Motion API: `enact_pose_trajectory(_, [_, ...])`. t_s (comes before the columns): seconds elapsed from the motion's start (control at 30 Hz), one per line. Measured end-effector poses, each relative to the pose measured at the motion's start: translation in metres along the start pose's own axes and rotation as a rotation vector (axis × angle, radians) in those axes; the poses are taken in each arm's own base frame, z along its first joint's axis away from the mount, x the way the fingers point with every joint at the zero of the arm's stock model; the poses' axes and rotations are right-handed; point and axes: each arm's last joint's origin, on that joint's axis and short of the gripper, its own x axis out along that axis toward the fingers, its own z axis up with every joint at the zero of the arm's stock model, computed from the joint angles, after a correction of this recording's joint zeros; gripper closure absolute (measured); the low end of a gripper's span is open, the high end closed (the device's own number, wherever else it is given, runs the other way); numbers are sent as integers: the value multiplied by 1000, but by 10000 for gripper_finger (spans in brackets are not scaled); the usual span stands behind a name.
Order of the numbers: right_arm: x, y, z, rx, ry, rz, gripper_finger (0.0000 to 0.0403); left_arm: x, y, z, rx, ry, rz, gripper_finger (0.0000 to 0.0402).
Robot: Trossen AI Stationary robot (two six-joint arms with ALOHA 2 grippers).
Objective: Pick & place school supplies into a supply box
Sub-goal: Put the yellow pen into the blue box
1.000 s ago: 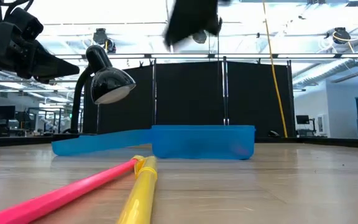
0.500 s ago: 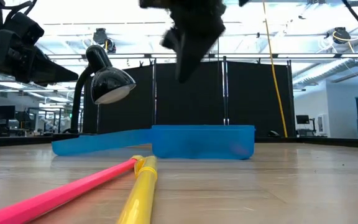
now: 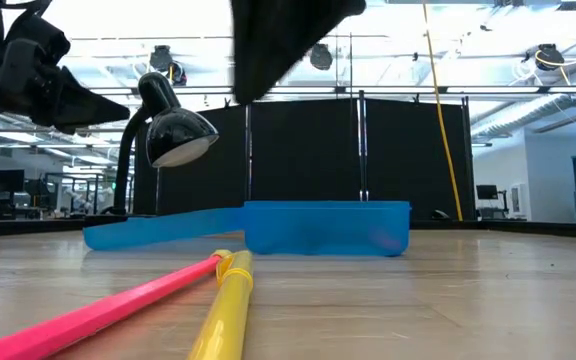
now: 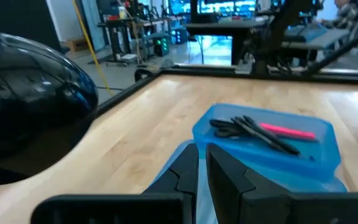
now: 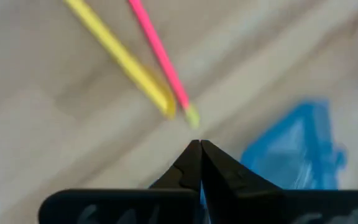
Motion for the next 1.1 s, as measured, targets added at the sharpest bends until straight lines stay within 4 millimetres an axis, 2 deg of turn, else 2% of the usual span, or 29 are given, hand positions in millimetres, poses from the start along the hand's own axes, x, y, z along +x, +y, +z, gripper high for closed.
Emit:
enact_pose_trajectory(0.2, [1, 12, 26, -107, -227, 42, 402, 0, 0, 3, -55, -24, -1, 364])
enact_pose_trajectory(0.37, [17, 26, 38, -121, -304, 14, 403, 0, 0, 2, -111, -20, -1, 364])
enact_pose_trajectory(0.53, [55, 45, 32, -92, -298, 47, 403, 0, 0, 0, -160, 1, -2, 364])
enact_pose_trajectory(0.63, [69, 51, 32, -74, -334, 26, 403, 0, 0, -3, -175, 23, 2, 364])
enact_pose_trajectory(0.73, [74, 52, 35, -33, -391, -3, 403, 0, 0, -4, -182, 38, 5, 364])
enact_pose_trajectory(1.1, [89, 63, 25, 77, -349, 79, 403, 0, 0, -5, -141, 41, 6, 364])
